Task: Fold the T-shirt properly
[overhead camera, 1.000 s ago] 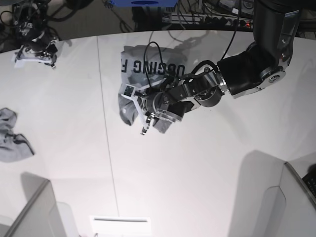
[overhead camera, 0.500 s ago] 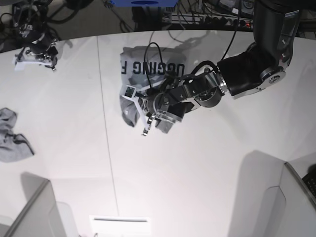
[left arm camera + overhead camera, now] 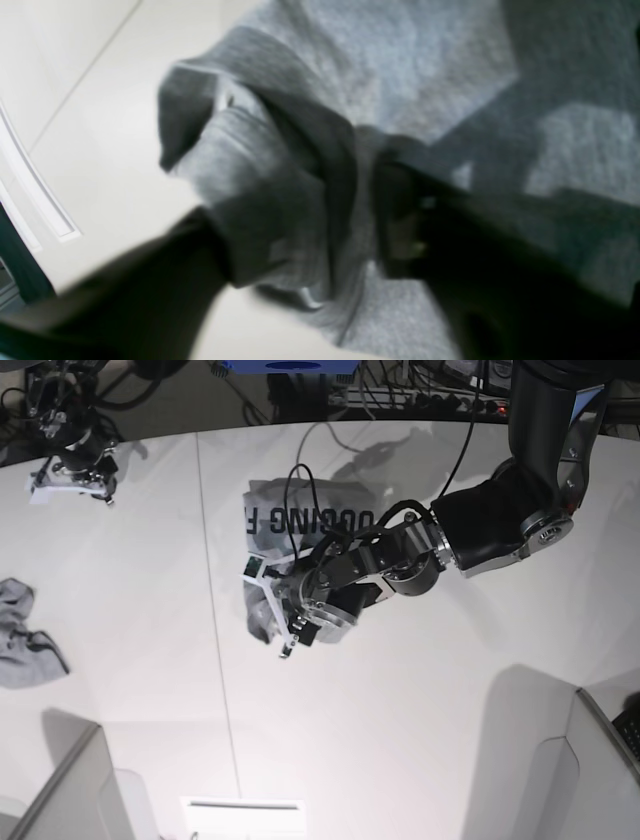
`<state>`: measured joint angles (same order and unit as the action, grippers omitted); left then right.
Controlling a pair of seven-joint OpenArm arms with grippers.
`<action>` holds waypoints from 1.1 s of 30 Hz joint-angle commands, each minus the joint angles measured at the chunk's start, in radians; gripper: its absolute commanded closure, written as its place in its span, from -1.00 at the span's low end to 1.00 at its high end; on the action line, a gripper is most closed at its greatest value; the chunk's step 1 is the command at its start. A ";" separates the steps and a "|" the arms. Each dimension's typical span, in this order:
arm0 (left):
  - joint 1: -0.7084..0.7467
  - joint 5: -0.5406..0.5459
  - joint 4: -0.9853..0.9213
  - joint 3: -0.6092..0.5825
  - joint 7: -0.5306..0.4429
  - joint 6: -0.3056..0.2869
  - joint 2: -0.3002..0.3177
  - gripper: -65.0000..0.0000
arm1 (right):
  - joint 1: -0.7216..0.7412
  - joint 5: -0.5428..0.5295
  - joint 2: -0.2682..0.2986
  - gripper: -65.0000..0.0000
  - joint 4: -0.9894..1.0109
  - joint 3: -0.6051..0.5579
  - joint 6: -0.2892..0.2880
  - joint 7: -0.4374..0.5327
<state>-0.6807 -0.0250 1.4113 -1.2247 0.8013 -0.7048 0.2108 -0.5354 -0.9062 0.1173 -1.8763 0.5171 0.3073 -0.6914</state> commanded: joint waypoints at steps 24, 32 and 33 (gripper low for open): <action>0.433 -0.013 0.532 0.906 -0.006 0.007 -0.004 1.00 | -0.021 0.163 0.028 1.00 -0.056 -0.059 -0.274 0.022; 0.662 -0.014 0.575 1.110 -0.055 0.007 0.020 1.00 | -0.055 0.514 -0.092 1.00 -0.113 -0.054 -0.583 0.123; 0.703 -0.014 0.575 1.141 -0.121 0.007 0.020 1.00 | -0.062 0.554 -0.103 1.00 -0.110 -0.054 -0.627 0.157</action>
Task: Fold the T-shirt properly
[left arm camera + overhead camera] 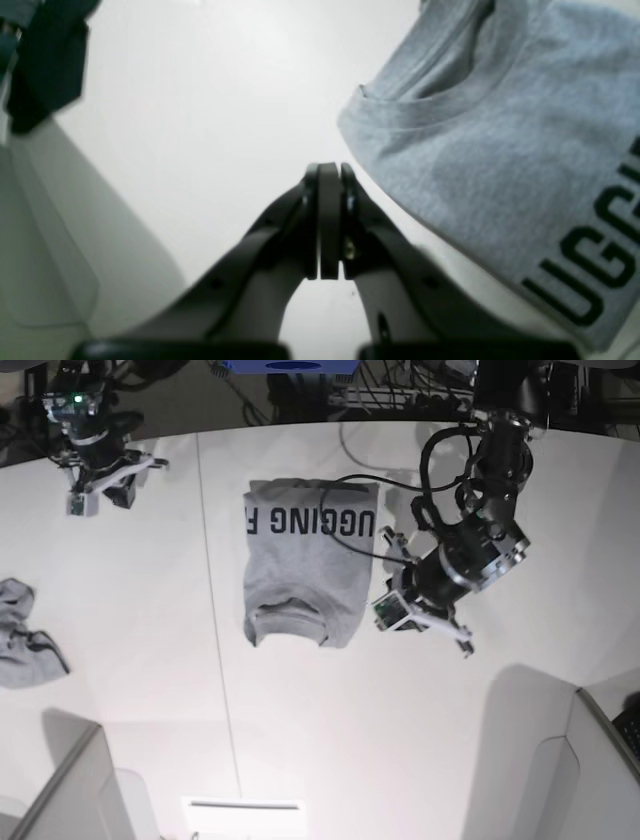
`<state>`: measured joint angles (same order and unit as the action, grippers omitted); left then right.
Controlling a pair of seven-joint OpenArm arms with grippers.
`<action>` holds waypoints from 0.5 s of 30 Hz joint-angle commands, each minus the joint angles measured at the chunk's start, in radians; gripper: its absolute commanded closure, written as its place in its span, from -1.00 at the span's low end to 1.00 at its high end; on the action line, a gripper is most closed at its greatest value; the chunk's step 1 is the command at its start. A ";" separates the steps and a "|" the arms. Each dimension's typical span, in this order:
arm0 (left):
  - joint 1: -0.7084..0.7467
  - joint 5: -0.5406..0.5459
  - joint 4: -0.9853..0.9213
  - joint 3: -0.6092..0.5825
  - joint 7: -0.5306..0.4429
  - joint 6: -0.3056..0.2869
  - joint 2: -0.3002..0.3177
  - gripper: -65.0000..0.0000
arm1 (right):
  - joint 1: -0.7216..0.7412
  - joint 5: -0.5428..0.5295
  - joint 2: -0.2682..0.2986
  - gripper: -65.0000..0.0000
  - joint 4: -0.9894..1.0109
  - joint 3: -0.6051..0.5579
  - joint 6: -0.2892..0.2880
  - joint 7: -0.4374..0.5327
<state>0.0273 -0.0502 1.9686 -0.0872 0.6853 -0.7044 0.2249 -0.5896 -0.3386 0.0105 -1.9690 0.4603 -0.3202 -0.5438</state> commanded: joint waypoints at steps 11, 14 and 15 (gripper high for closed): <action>0.420 0.013 -0.010 0.105 -0.738 0.006 0.047 1.00 | -0.151 0.129 -0.037 1.00 0.024 0.032 -0.101 0.483; 0.492 0.013 -0.025 0.140 -0.789 0.006 0.049 1.00 | -0.189 0.129 -0.050 1.00 0.096 0.041 -0.101 0.680; 0.517 0.011 -0.027 0.152 -0.820 0.006 0.049 1.00 | -0.197 0.129 -0.051 1.00 0.130 0.041 -0.101 0.749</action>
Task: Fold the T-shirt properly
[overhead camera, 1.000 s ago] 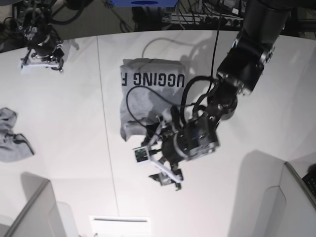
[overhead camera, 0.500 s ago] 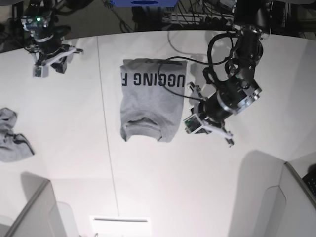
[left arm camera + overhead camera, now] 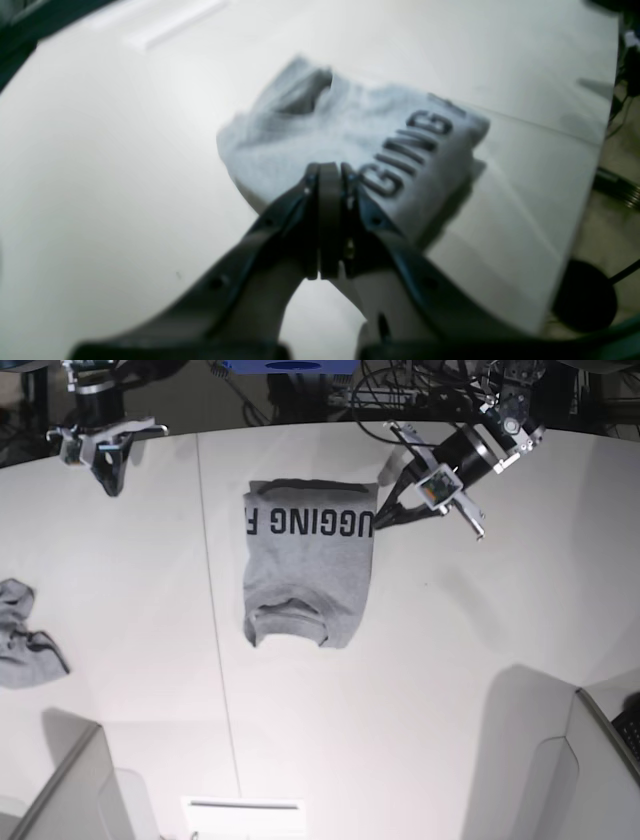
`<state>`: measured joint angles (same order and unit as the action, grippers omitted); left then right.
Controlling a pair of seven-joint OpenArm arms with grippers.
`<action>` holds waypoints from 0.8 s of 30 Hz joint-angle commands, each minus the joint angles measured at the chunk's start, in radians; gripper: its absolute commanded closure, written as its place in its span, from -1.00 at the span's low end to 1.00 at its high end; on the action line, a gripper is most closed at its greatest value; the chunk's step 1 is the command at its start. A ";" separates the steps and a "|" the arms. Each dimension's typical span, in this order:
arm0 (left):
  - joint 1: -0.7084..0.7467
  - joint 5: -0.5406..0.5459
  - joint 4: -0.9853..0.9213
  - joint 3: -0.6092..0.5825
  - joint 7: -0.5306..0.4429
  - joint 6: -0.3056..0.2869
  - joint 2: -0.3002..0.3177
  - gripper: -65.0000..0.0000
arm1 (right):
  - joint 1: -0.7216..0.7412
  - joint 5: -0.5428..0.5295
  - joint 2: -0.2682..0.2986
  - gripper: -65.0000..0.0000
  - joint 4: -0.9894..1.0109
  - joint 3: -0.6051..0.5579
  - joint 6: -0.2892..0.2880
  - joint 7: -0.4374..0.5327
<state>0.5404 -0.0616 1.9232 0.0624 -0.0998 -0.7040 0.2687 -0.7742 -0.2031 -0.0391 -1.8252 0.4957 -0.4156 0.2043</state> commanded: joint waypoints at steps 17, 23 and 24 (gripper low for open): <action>0.232 0.007 -0.462 -0.025 -0.590 0.007 0.014 1.00 | -0.084 -0.005 0.021 1.00 0.620 -0.007 -0.006 0.755; 0.231 -0.226 -0.672 -0.088 -0.792 0.180 0.025 1.00 | -0.116 -0.005 0.029 1.00 0.695 -0.062 -0.006 0.795; 0.231 -0.241 -0.696 -0.100 -0.815 0.198 0.025 1.00 | -0.121 -0.005 0.029 1.00 0.707 -0.070 -0.006 0.795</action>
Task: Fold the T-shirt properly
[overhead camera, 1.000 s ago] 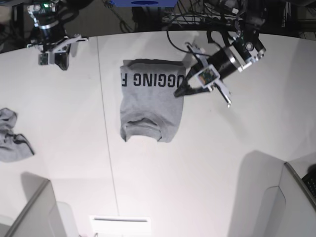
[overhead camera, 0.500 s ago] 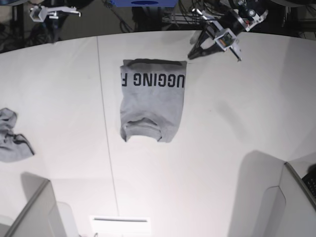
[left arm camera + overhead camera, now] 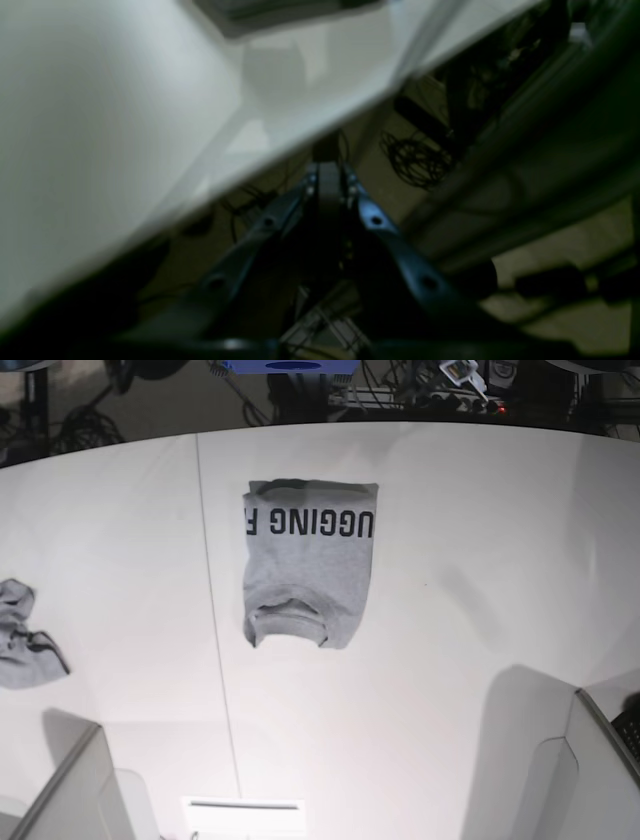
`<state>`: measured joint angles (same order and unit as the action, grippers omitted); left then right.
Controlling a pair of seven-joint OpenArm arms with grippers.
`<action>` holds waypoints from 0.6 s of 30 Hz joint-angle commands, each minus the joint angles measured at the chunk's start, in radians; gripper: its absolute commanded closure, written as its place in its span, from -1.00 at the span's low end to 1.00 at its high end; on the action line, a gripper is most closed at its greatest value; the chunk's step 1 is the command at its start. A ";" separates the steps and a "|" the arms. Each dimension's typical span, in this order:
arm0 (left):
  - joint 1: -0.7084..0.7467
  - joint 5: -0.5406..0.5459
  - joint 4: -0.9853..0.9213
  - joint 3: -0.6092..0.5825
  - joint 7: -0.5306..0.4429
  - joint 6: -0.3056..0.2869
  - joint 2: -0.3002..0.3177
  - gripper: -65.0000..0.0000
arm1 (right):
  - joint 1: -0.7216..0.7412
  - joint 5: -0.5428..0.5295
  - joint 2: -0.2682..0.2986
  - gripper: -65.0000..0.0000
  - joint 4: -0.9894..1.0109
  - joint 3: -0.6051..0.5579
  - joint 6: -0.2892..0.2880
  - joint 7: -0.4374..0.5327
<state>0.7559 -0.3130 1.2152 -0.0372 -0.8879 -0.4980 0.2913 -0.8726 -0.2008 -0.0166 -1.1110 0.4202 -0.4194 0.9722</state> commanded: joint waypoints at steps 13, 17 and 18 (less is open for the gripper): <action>-0.105 0.021 -0.344 -0.112 -0.049 0.022 -0.005 1.00 | 0.105 -0.007 0.023 1.00 0.421 -0.100 0.000 0.027; -0.167 0.022 -0.501 -0.112 -0.049 0.022 -0.030 1.00 | 0.191 -0.007 0.036 1.00 0.579 -0.102 0.000 0.027; -0.181 0.022 -0.541 -0.109 -0.049 0.022 -0.040 1.00 | 0.206 -0.007 0.045 1.00 0.610 -0.102 0.000 0.027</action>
<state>0.5571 -0.2893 0.6659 -0.1436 -0.9092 -0.4702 0.2546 -0.6411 -0.2050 0.0246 -0.4992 0.3164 -0.4126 0.9794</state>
